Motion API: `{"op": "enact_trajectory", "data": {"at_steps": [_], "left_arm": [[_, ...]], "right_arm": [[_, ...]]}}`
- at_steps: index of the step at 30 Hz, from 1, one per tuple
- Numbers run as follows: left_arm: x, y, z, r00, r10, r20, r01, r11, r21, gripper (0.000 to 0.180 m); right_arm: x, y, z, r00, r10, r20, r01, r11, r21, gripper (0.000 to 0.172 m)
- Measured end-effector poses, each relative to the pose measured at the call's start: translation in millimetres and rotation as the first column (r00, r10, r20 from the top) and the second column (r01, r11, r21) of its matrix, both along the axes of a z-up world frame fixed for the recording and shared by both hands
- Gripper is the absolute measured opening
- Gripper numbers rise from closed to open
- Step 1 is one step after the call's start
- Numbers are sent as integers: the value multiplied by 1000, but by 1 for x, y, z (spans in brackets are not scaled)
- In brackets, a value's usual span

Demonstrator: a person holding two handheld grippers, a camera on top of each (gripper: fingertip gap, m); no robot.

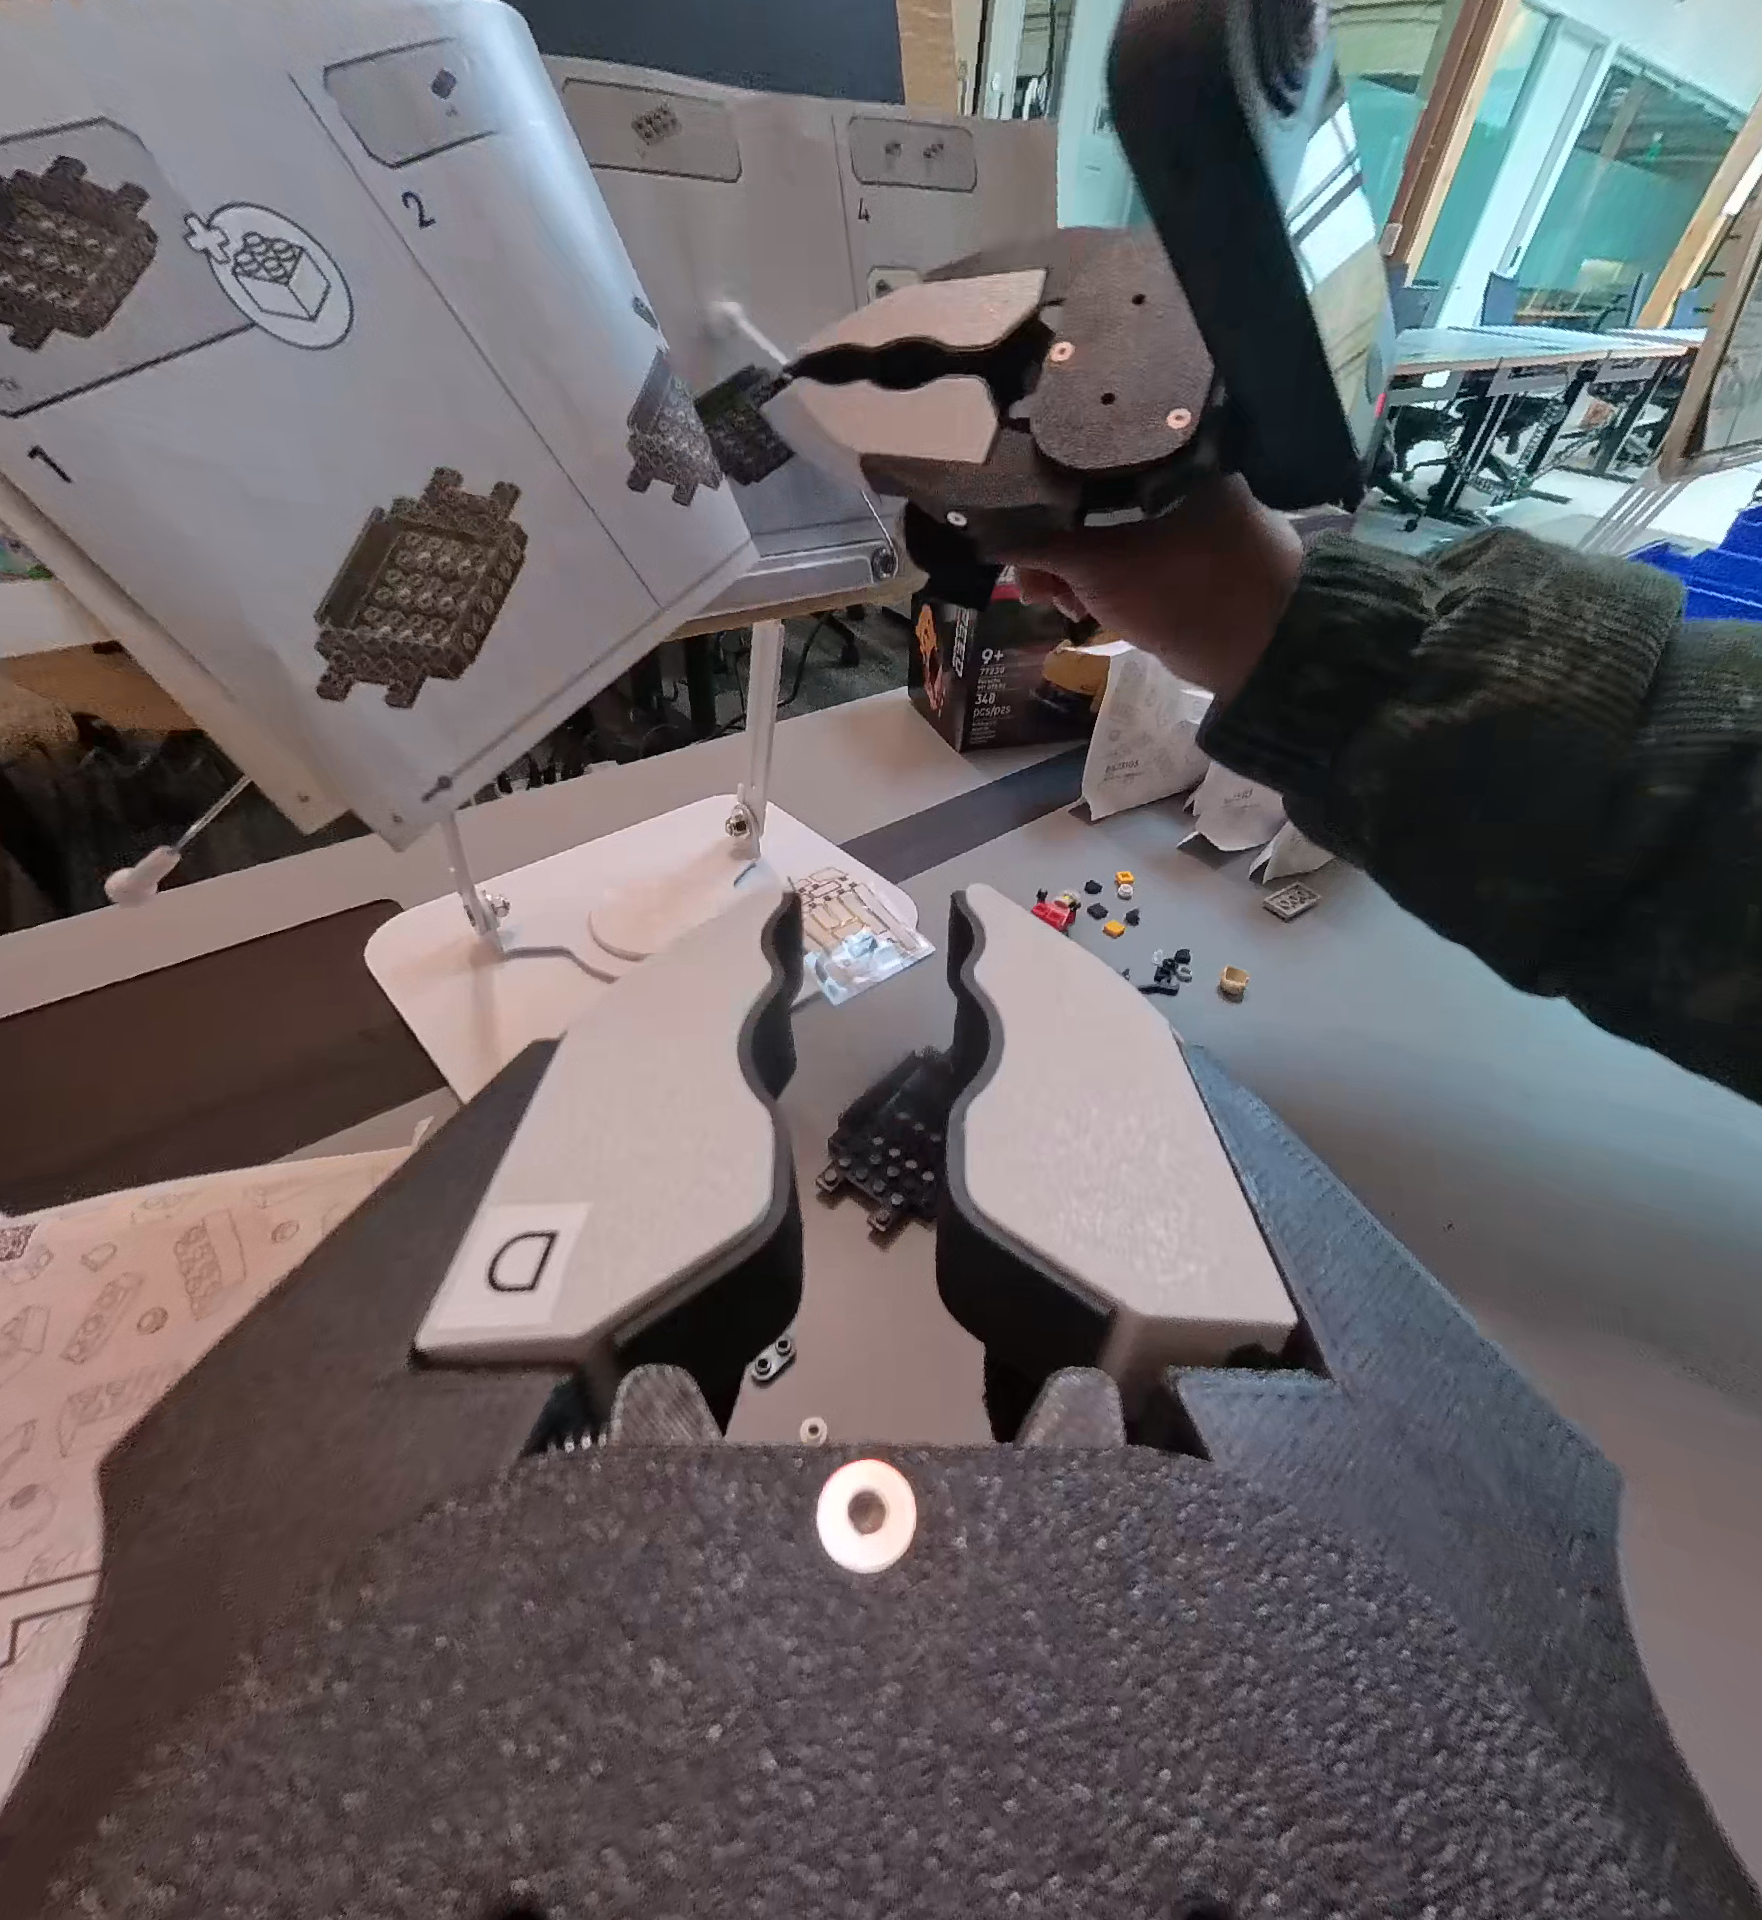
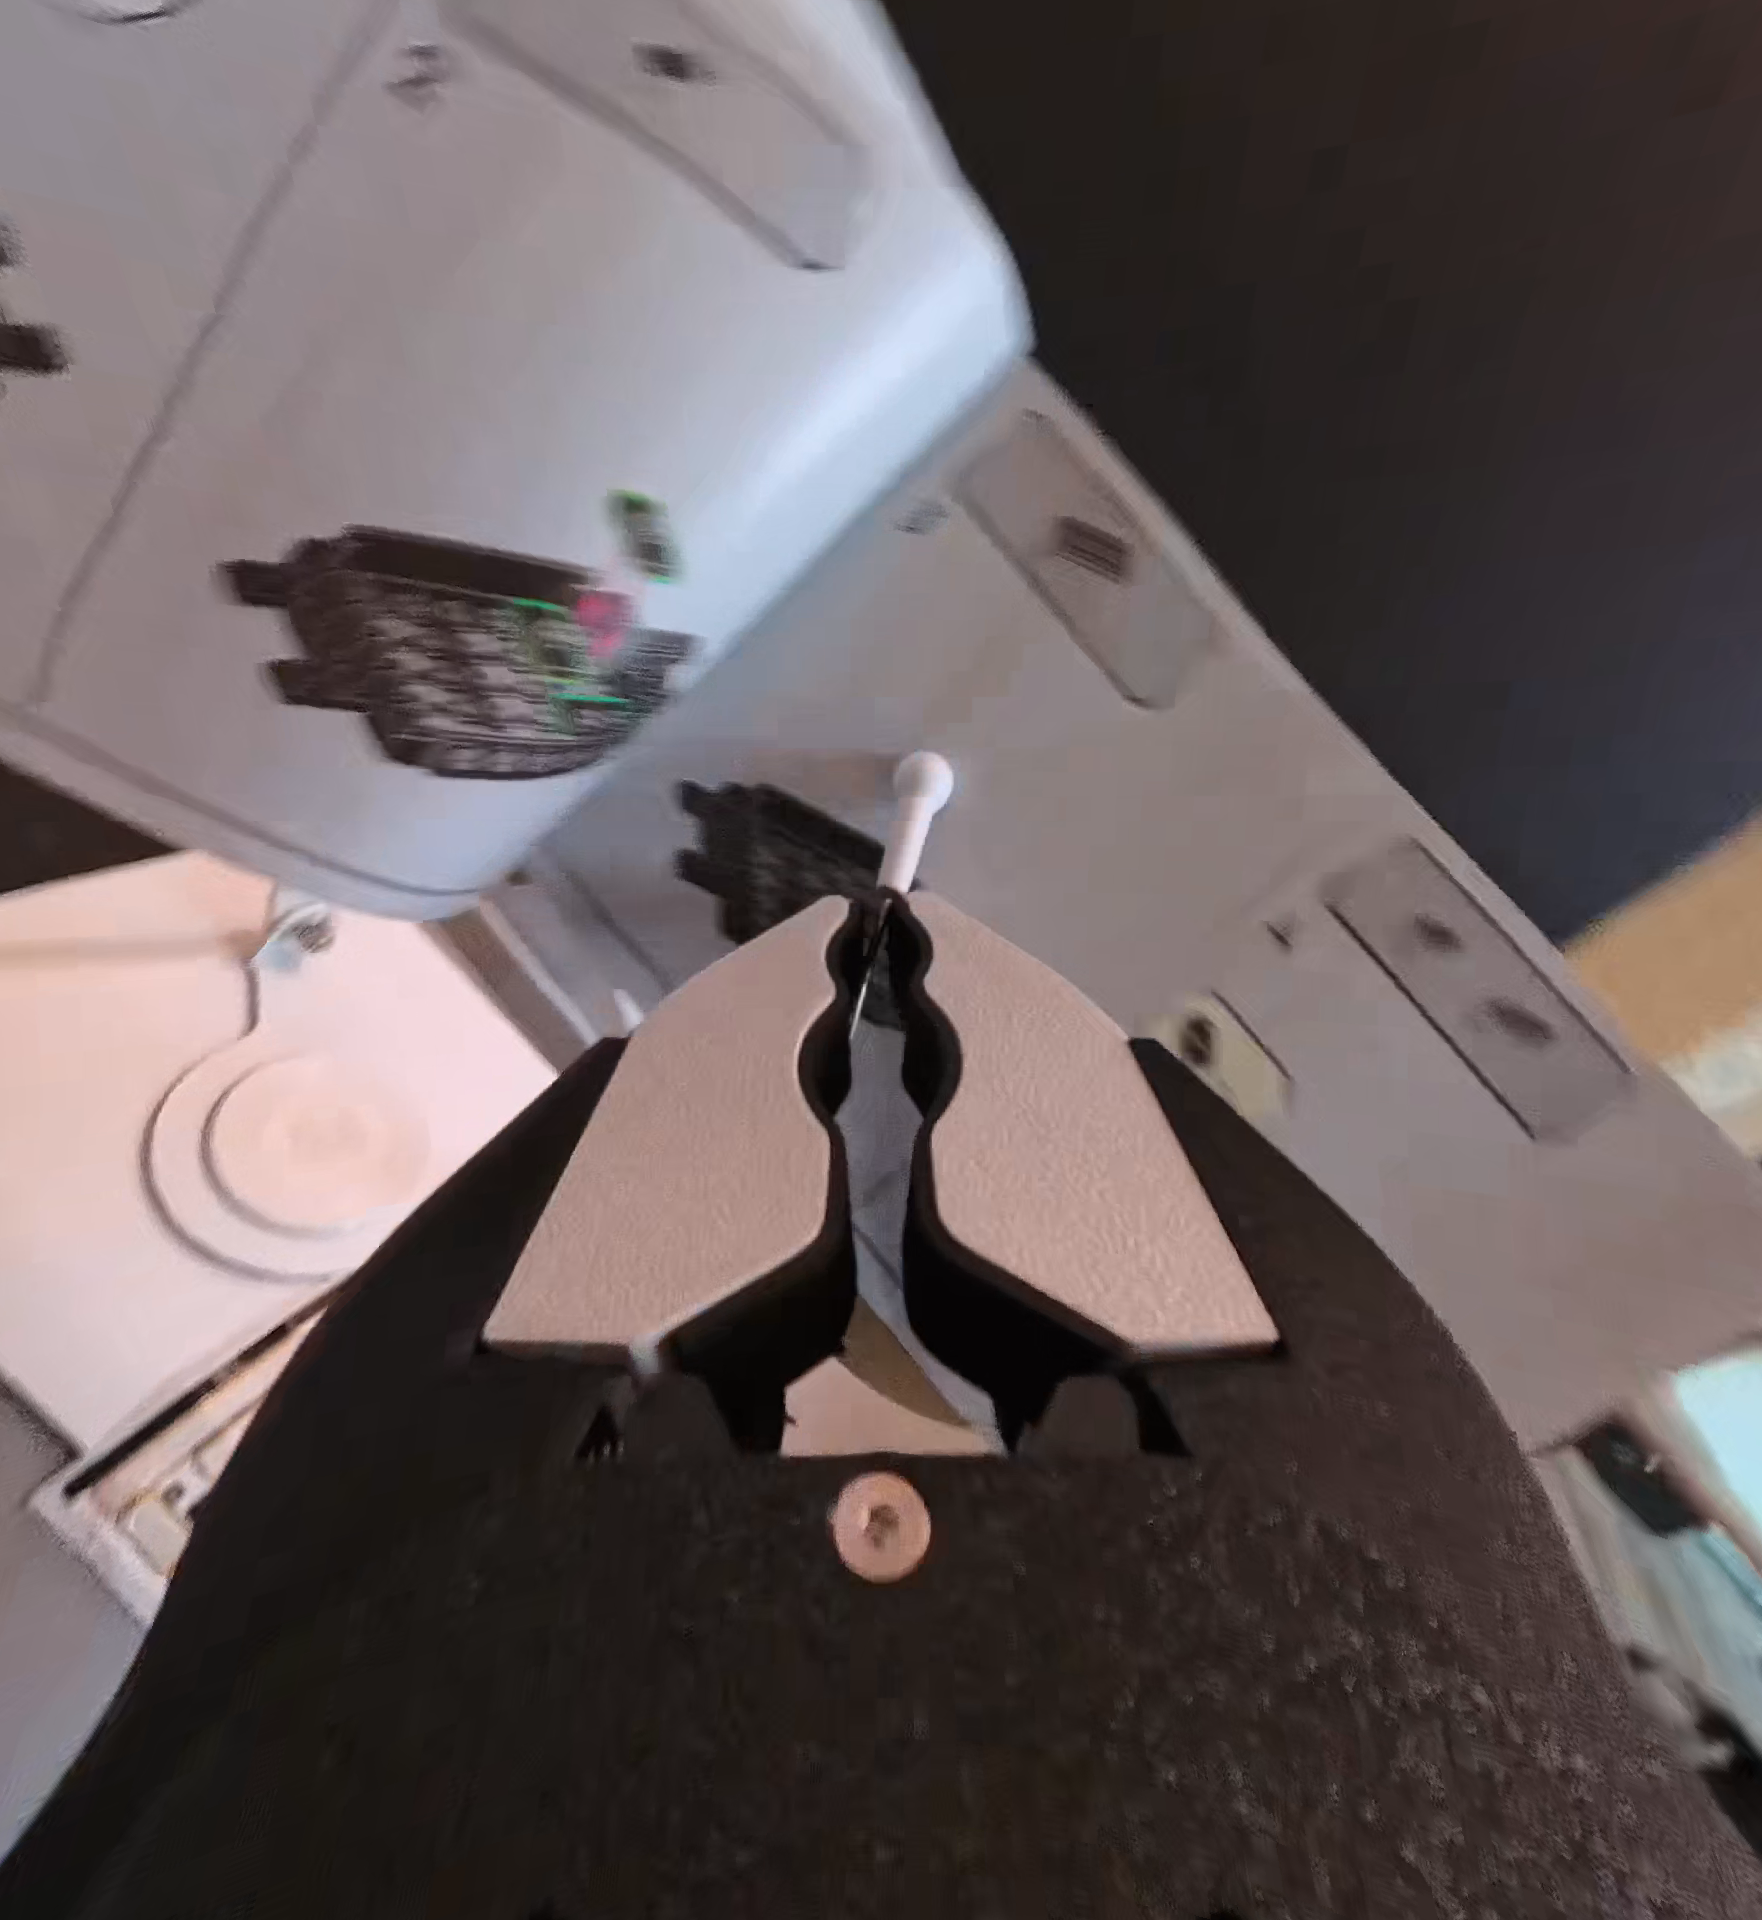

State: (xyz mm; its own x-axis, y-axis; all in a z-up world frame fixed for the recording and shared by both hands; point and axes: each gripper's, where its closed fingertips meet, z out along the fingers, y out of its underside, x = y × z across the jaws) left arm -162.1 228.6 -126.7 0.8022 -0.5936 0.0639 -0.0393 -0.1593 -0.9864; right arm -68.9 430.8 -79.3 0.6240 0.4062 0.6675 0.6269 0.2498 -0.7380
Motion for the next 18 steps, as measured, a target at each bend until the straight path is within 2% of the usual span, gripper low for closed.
{"op": "enact_trajectory", "data": {"at_steps": [3,7,10,11,13,18], "left_arm": [[4,4,3,1000,-5,-12,5,1000,10,26],[9,9,3,1000,-15,-12,15,1000,13,26],[11,10,2,1000,-20,-7,20,1000,12,26],[11,10,1,1000,-21,-7,21,1000,11,26],[11,10,-1,1000,-22,-5,22,1000,9,26],[9,7,-1,1000,-22,4,22,1000,12,26]], "right_arm": [[35,4,7,982,-83,-170,83,997,-6,10],[72,1,-6,936,-141,-323,117,989,-92,19],[85,-7,-17,872,-167,-461,94,979,-178,21],[88,-10,-20,846,-177,-503,83,976,-202,20],[95,-16,-22,794,-186,-578,71,974,-215,0],[104,-19,-48,756,-240,-609,48,948,-314,0]]}}
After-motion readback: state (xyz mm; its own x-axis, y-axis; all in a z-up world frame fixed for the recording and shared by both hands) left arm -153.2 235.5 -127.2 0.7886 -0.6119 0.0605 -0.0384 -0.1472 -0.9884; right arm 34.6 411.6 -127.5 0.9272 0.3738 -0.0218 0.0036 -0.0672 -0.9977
